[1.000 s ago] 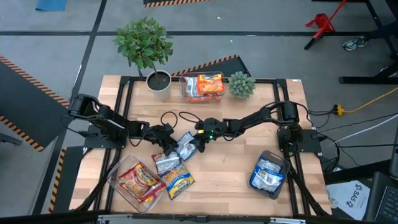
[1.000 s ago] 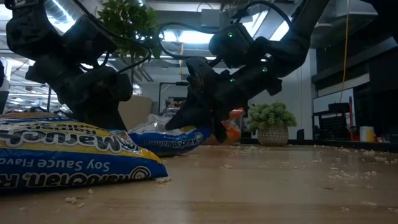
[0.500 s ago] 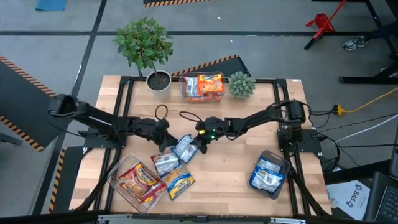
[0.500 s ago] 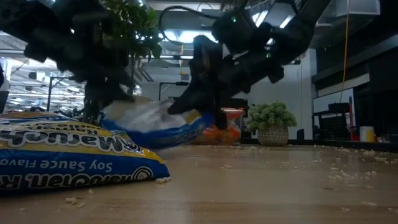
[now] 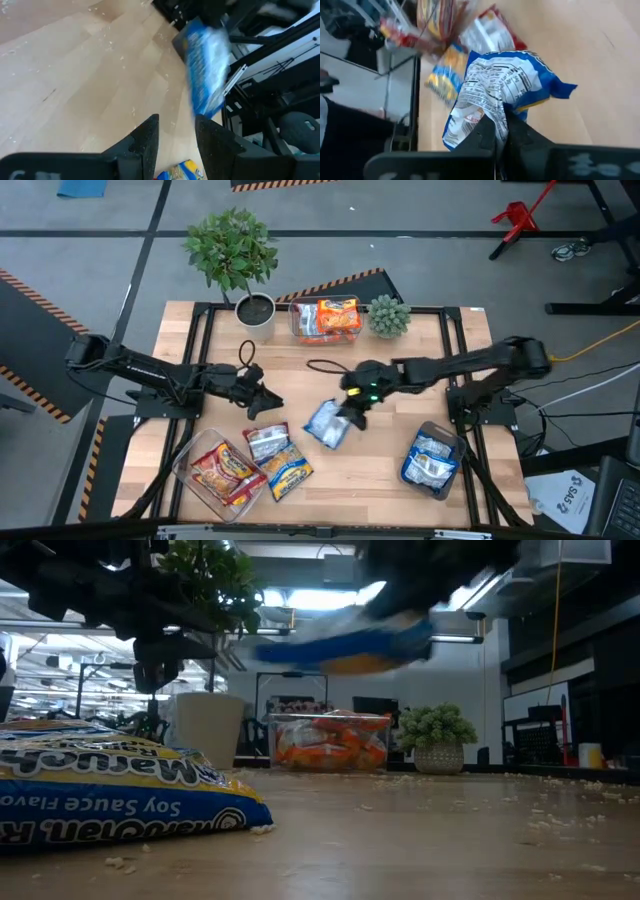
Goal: Sort Maruchan noodles
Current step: Put the blue noodle pack into the black bin
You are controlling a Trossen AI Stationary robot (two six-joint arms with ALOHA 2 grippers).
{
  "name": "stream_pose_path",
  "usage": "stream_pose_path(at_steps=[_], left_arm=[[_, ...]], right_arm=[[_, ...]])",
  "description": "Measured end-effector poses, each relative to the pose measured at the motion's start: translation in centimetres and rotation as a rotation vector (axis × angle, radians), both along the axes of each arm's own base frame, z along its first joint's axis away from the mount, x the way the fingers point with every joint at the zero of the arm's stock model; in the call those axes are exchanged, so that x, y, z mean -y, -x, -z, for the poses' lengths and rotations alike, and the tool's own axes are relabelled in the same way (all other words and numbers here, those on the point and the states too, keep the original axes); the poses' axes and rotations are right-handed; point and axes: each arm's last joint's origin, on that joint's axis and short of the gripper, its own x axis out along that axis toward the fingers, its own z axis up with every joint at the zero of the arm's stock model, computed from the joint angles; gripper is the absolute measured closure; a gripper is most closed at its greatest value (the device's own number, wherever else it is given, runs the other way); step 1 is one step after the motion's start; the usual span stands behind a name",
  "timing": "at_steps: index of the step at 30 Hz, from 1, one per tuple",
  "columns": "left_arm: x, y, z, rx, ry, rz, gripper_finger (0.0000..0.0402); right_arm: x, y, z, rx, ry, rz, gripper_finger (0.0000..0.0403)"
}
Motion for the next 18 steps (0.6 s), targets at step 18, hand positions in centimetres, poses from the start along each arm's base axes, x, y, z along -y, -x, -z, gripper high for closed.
stream_pose_path(at_steps=[18], left_arm=[[0.0,0.0,0.0,-0.001,0.0,-0.003,0.028]], right_arm=[[-7.5,19.0,-7.1,-0.378,-0.056,0.365,0.0403]])
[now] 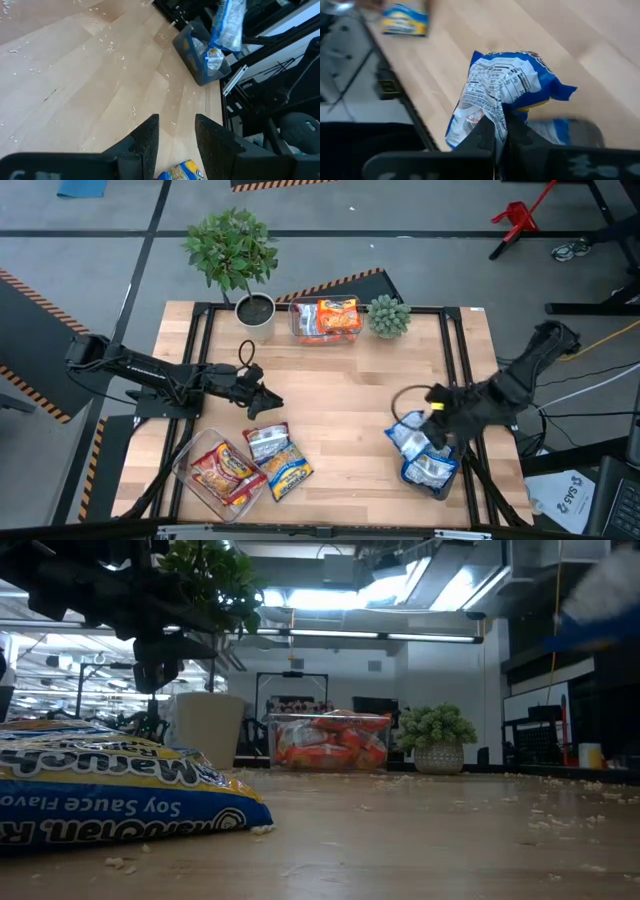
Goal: Sort Maruchan noodles
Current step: Put the blue noodle pack into the black bin
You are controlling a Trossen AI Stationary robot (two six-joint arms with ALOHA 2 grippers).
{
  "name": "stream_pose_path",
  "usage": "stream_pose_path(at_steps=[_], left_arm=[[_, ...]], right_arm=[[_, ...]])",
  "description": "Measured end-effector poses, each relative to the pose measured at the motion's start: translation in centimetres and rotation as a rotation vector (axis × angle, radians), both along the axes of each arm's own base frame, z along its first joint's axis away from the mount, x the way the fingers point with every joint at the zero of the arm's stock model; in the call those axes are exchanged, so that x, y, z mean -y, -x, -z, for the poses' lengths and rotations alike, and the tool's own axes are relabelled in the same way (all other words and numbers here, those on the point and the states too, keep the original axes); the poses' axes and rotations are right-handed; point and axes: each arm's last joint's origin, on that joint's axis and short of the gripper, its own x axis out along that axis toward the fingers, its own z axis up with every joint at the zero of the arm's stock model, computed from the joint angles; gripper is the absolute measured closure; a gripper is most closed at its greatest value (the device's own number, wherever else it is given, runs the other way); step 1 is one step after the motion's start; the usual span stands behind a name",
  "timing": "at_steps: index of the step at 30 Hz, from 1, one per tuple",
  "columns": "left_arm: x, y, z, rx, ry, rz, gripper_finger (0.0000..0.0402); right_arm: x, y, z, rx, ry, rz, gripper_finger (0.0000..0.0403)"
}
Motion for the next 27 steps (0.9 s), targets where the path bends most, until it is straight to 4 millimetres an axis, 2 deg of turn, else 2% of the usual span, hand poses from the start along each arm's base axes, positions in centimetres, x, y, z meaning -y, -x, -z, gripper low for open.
stream_pose_path(at_steps=[5,8,12,17,21,27], left_arm=[[0.0,0.0,0.0,0.0,-0.002,-0.01,0.028],[-0.1,0.0,0.0,0.001,-0.006,-0.024,0.028],[-0.1,0.0,0.0,0.002,-0.013,-0.045,0.028],[-0.2,0.0,0.0,0.002,-0.017,-0.056,0.028],[-0.2,0.0,0.0,0.002,-0.018,-0.056,0.028],[-0.2,0.0,0.0,0.003,-0.025,-0.054,0.028]], right_arm=[[-1.4,2.8,0.7,-0.139,0.003,0.013,0.0403],[-1.7,3.7,0.7,-0.182,-0.031,0.009,0.0403],[-1.6,3.7,0.9,-0.193,-0.008,0.026,0.0403],[-1.3,4.3,1.6,-0.353,0.043,-0.002,0.0403],[-1.3,4.3,1.6,-0.36,0.03,0.004,0.0403],[-2.2,3.3,2.7,-0.355,0.135,0.034,0.0403]])
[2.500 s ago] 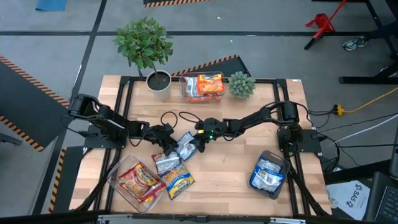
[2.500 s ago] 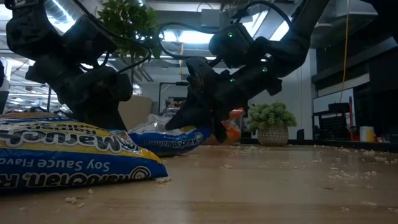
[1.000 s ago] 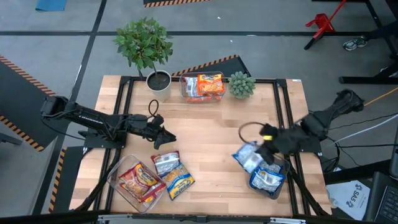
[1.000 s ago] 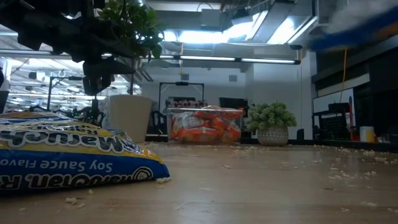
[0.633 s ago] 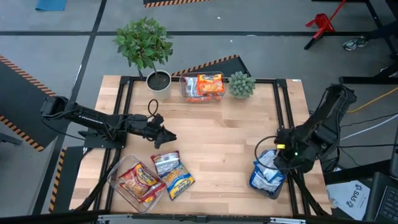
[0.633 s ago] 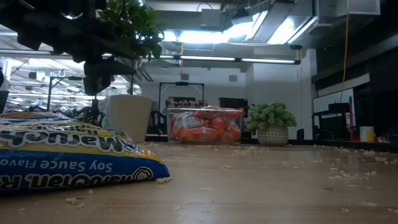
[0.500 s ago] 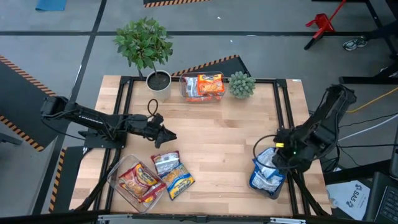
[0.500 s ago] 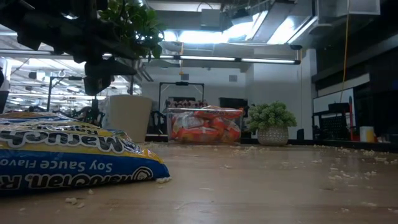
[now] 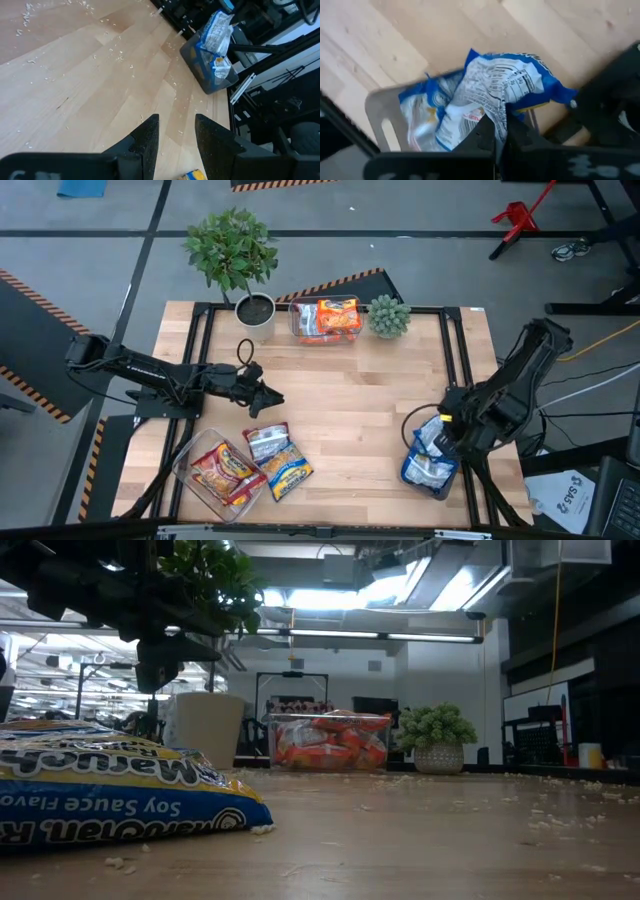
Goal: Sort Maruchan noodles
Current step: Put the blue noodle pack into the black bin
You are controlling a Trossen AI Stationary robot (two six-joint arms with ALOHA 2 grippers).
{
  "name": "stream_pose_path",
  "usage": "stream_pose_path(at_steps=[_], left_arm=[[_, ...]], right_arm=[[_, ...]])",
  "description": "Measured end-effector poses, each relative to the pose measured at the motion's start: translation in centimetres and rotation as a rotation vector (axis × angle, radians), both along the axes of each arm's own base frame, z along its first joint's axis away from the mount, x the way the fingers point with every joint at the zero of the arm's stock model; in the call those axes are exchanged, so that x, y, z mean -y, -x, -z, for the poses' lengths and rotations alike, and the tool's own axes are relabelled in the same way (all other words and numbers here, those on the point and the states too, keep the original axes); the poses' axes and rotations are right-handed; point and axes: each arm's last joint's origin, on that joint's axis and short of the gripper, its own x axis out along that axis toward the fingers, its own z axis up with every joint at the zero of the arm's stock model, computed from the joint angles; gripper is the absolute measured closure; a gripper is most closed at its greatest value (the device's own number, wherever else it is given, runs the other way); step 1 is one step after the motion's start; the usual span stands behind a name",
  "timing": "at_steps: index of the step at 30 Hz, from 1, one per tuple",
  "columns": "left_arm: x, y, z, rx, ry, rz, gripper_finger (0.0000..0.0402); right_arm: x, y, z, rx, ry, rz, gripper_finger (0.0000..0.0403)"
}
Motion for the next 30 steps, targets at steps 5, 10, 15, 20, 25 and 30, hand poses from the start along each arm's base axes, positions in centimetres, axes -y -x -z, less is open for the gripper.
stream_pose_path(at_steps=[5,10,15,20,25,30], left_arm=[[0.0,0.0,0.0,0.0,-0.002,0.0,0.028],[0.0,0.0,0.0,-0.001,-0.004,-0.003,0.028],[0.0,0.0,0.0,-0.002,-0.013,0.0,0.028],[0.0,0.0,0.0,-0.003,-0.025,0.004,0.028],[-0.1,0.1,0.3,-0.041,-0.034,-0.013,0.028],[-0.1,0.2,0.7,-0.077,-0.035,-0.017,0.028]], right_arm=[[-0.9,-1.5,0.7,0.071,0.032,0.04,0.0403],[-1.7,-2.5,2.0,-0.036,0.056,0.04,0.0403],[-2.8,-2.7,3.0,-0.192,-0.028,-0.011,0.0403],[-3.1,-2.9,3.3,-0.214,-0.04,-0.09,0.0386],[-3.1,-2.9,3.2,-0.22,-0.056,-0.118,0.0325],[-3.9,-2.7,3.0,-0.304,-0.216,-0.342,0.0255]])
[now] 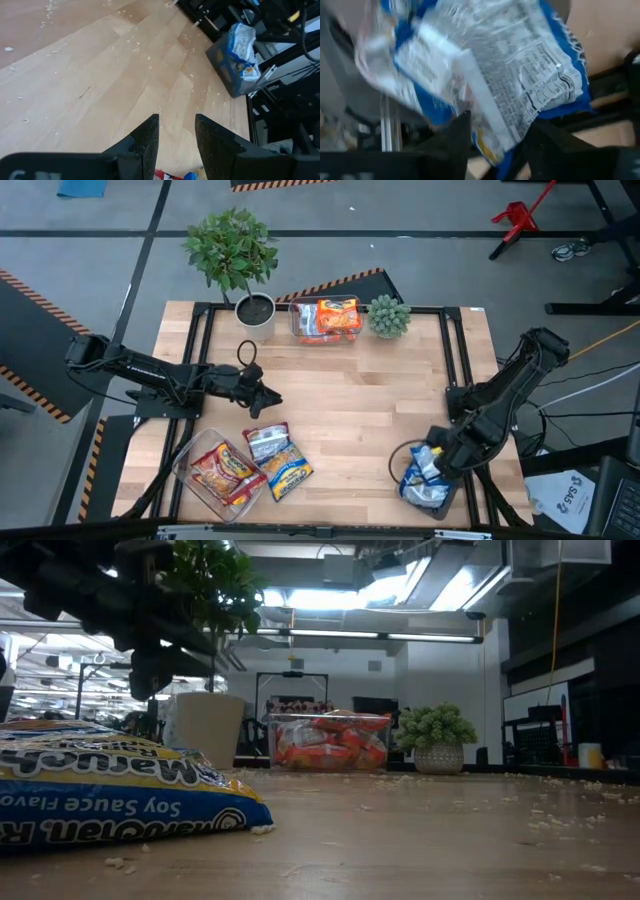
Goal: Sort Maruchan noodles
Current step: Put the blue noodle pack into the black bin
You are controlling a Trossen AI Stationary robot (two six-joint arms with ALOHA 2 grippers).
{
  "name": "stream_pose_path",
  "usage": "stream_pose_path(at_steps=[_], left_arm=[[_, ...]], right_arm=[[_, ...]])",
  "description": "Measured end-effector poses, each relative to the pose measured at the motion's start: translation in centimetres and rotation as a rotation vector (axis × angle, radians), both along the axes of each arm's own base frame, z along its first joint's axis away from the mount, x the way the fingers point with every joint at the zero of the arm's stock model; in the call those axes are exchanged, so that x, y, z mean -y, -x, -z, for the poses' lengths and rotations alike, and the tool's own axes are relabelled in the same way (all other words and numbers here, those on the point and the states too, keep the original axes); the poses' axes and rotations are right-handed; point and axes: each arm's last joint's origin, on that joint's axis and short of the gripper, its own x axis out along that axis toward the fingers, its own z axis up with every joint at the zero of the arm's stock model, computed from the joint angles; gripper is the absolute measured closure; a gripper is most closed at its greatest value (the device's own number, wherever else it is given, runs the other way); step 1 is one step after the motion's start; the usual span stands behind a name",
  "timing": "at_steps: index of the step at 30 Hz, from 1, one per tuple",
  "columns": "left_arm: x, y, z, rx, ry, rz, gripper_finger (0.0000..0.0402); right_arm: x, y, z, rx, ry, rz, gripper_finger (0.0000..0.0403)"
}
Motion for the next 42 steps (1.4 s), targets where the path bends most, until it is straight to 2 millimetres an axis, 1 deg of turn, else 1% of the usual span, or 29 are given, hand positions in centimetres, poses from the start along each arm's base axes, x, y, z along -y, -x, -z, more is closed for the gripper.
stream_pose_path(at_steps=[2,5,7,9,13,15,17,20,23,26,29,31,34,40,42], left_arm=[[0.0,0.0,0.0,-0.003,-0.001,-0.001,0.028],[0.0,0.0,0.0,-0.003,-0.002,-0.003,0.028],[0.0,0.0,0.0,-0.003,-0.002,-0.004,0.028],[0.0,0.0,0.0,-0.003,-0.002,-0.004,0.028],[0.0,0.0,0.0,-0.002,-0.004,-0.008,0.028],[0.0,0.0,0.0,-0.002,-0.006,-0.013,0.028],[-0.1,0.0,0.0,-0.002,-0.009,-0.021,0.028],[-0.1,0.0,0.0,-0.002,-0.01,-0.024,0.028],[-0.1,0.0,0.0,-0.002,-0.01,-0.024,0.028],[-0.1,0.0,0.0,-0.002,-0.009,-0.025,0.028],[-0.1,0.0,0.0,-0.002,-0.008,-0.025,0.028],[-0.1,0.0,0.0,-0.002,-0.008,-0.026,0.028],[-0.1,0.0,0.0,-0.002,-0.014,-0.041,0.028],[-0.4,0.0,0.1,-0.003,-0.032,-0.089,0.028],[-0.5,0.0,0.1,-0.005,-0.033,-0.097,0.028]], right_arm=[[-0.1,0.1,0.0,-0.037,-0.038,-0.03,0.0238],[0.0,0.2,-0.6,-0.032,-0.064,-0.052,0.0224],[-0.1,0.1,-1.3,0.003,-0.055,-0.057,0.0221],[0.1,0.0,-2.1,0.041,-0.009,-0.058,0.022],[0.1,-0.5,-3.5,0.168,0.038,-0.076,0.022],[0.1,-0.6,-3.8,0.207,0.067,-0.068,0.0222],[0.2,-0.8,-3.6,0.231,0.109,-0.039,0.0234],[-0.1,-1.1,-2.6,0.228,0.17,-0.034,0.0269],[-0.5,-1.5,-1.3,0.182,0.209,-0.043,0.0315],[-1.1,-1.6,0.3,0.096,0.225,-0.063,0.0361],[-1.7,-1.5,1.5,0.041,0.23,-0.087,0.0394],[-2.1,-1.7,2.0,0.034,0.214,-0.092,0.0398],[-2.6,-1.7,2.4,0.033,0.198,-0.11,0.0384],[-2.0,-1.5,2.1,0.034,0.245,-0.127,0.0367],[-2.0,-1.6,1.5,0.08,0.249,-0.122,0.0366]])
